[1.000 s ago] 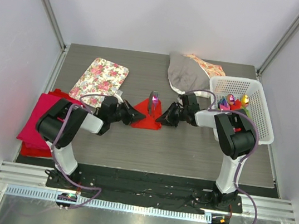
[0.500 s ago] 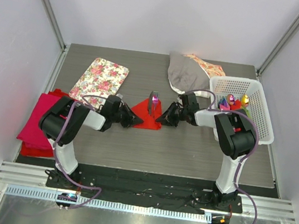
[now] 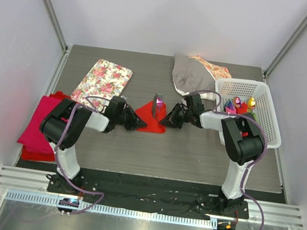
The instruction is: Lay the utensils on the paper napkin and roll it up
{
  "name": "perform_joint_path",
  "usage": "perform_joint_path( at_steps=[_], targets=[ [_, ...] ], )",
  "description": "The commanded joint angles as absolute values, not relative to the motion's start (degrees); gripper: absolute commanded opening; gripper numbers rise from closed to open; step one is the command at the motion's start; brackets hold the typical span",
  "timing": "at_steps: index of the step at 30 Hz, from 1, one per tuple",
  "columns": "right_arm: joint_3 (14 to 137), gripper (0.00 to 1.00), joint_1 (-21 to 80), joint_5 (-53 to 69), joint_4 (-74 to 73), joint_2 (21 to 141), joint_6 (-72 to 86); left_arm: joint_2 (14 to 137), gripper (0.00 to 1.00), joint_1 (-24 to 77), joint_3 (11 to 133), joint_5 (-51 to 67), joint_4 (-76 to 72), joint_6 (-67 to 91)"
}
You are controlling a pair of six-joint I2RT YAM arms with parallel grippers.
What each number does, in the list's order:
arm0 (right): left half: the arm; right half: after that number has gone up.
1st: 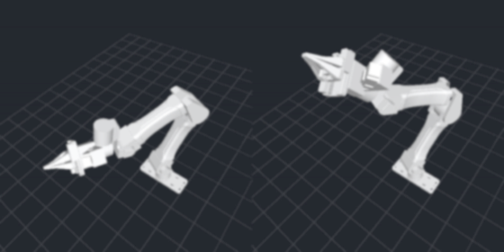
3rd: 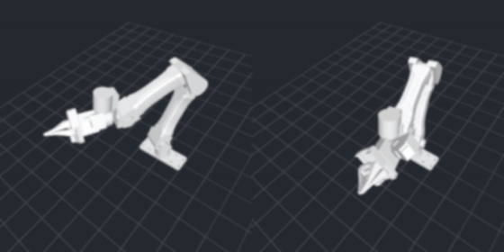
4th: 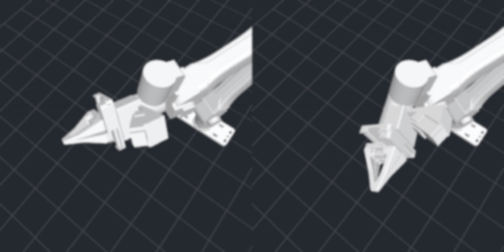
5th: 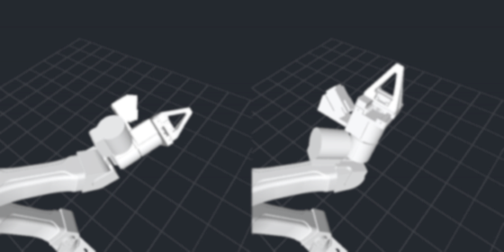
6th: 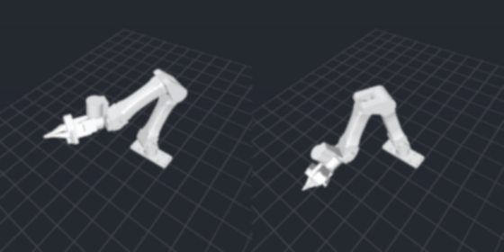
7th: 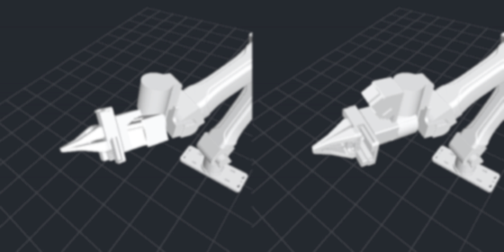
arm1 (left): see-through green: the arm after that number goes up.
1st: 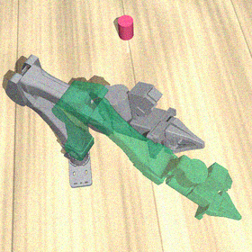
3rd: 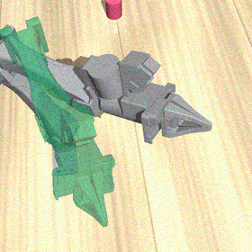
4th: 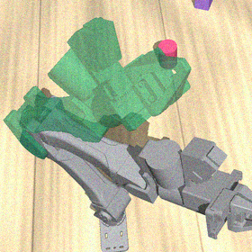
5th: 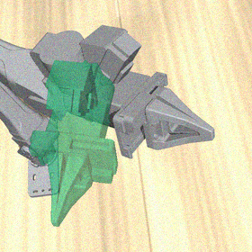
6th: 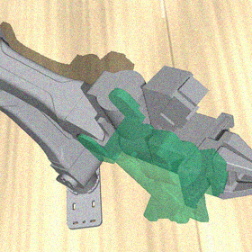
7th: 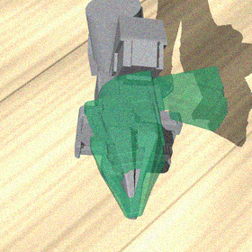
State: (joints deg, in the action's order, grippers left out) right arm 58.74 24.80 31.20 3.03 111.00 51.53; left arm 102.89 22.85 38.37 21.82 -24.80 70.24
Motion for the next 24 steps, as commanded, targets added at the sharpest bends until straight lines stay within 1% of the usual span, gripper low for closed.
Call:
perform_joint_path(
  at_steps=[1, 10, 24],
  targets=[
    [61.0, 0.04, 25.7, 31.8, 3.9, 107.5, 53.2, 102.9, 0.0, 22.7, 39.6, 19.1, -21.3, 68.5],
    [62.0, 0.04, 26.9, 33.0, 6.6, 108.0, 56.3, 103.4, 0.0, 22.7, 40.4, 19.1, -20.3, 68.0],
    [63.8, 0.02, 28.8, 35.2, 12.9, 112.8, 62.0, 104.1, 0.0, 22.8, 40.9, 19.3, -19.6, 67.9]
  ],
)
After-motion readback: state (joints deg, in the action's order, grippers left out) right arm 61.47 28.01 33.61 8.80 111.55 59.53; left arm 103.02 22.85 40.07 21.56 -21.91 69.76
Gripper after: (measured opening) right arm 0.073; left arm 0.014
